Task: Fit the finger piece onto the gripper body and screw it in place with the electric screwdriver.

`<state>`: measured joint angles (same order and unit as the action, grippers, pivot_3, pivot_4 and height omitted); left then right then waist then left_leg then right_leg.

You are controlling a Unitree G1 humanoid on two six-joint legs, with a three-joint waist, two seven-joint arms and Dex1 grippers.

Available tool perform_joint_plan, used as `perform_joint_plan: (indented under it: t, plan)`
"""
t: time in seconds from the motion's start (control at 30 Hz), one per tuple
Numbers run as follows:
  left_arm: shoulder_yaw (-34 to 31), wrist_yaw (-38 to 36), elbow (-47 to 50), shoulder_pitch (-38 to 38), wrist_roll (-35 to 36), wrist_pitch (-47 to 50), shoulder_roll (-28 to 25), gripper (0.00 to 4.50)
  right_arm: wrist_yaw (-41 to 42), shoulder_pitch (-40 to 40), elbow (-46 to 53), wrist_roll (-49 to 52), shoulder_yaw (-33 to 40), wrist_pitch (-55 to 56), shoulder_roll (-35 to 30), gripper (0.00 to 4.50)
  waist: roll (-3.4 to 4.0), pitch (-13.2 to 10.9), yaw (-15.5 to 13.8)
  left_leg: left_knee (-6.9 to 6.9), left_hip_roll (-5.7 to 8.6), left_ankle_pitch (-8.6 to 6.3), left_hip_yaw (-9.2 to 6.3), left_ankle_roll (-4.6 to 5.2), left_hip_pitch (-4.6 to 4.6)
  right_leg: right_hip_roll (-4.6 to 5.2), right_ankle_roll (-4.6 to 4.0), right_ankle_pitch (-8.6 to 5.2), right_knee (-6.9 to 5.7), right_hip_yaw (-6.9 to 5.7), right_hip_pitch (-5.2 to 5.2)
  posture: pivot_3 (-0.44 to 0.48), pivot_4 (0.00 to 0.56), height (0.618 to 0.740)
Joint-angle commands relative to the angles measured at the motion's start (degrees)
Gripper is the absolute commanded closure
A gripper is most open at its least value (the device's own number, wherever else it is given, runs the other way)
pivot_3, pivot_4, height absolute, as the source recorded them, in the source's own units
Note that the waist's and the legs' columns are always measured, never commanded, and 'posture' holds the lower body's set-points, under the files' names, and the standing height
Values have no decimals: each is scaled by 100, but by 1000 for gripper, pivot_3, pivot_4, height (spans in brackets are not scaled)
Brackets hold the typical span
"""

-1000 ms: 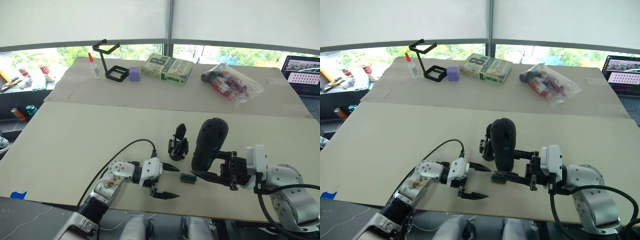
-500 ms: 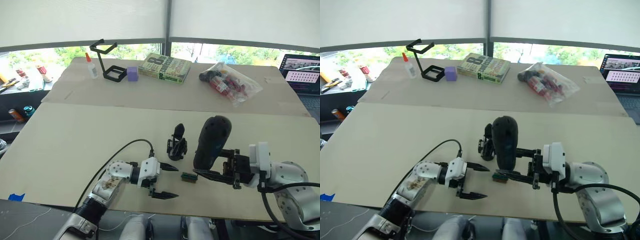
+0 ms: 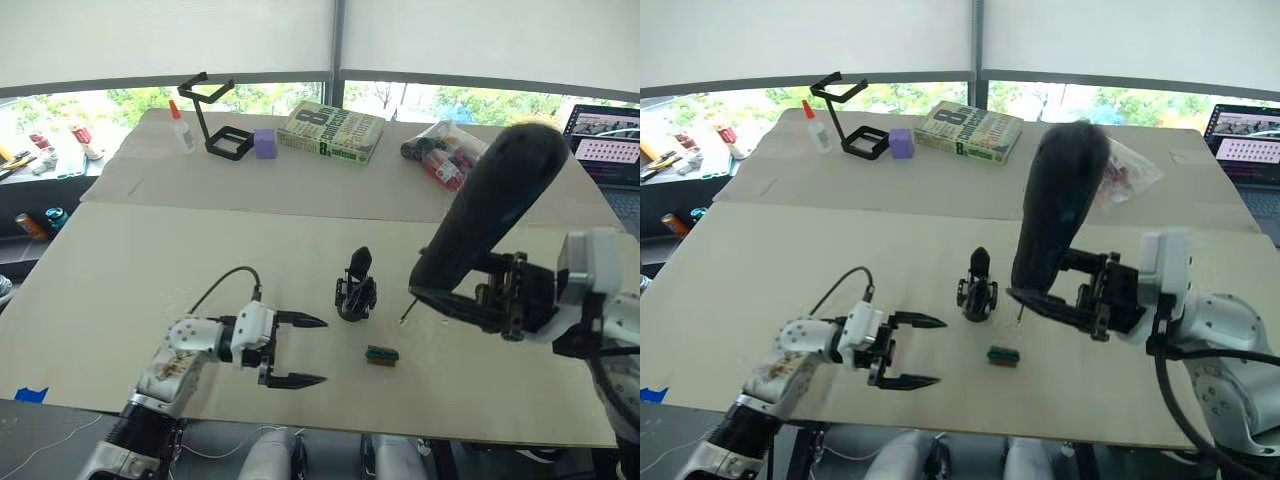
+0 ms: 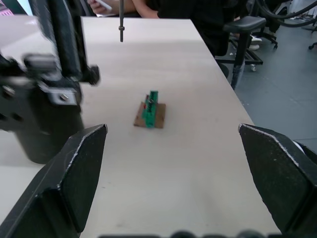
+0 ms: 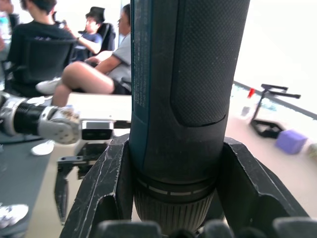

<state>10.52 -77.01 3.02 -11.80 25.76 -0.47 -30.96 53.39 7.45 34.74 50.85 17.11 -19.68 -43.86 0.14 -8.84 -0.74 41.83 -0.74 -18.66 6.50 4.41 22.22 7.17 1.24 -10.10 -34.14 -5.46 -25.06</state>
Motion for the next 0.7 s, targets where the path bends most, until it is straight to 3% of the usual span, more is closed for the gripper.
perform_joint_plan:
  t: [0.03, 0.27, 0.47, 0.7]
  plan:
    - [-364, 76, 463, -115, 464, 395, -146, 0, -316, 430, 217, 481, 288, -153, -94, 2573, 0, 0, 5, 0, 0, 1, 1, -2, 0, -5, 0, 0, 1, 0, 0, 0, 150, 740]
    - [-841, 398, 773, -403, 1021, 1012, -142, 0, -672, 1056, 63, 735, 142, -411, -39, 2573, -2, -2, 2, 0, 0, 5, 2, -8, -2, -12, 1, 0, -2, -1, 4, 0, 150, 740]
    - [-949, 699, 666, -642, 1013, 1216, -18, 0, -859, 1786, -333, 648, -334, -668, 154, 2573, -2, -2, 12, 0, 1, 11, 6, -15, -4, -22, 4, 2, -2, 2, 5, 0, 150, 740]
    - [-904, 946, 457, -791, 797, 1231, 90, 0, -671, 1960, -605, 118, -858, -496, 538, 2573, -2, -2, 9, -1, -2, 18, 3, -27, 1, -44, 4, 1, -1, 3, 3, 0, 150, 740]
